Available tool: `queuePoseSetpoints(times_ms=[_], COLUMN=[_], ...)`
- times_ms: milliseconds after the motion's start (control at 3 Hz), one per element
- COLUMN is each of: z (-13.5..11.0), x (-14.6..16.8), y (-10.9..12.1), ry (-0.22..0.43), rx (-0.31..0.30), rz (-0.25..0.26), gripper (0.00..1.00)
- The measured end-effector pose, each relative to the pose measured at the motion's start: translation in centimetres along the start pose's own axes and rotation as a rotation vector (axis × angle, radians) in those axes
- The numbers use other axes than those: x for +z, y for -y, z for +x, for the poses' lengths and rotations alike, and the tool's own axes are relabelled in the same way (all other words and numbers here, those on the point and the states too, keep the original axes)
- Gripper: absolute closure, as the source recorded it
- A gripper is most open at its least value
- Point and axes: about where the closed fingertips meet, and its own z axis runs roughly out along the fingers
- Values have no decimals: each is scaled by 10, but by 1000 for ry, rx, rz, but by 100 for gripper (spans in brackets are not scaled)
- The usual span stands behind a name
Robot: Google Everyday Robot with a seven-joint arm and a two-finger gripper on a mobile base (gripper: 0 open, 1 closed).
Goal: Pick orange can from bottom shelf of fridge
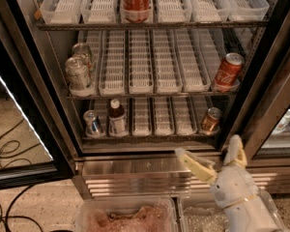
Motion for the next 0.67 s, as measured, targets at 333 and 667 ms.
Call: queuePoseSetpoints(times_ms=[333,667], z=[20,20], x=[9,9], y=[1,1], ry=[-18,-18], rx=[-56,-56], rz=[19,20], gripper=[0,0])
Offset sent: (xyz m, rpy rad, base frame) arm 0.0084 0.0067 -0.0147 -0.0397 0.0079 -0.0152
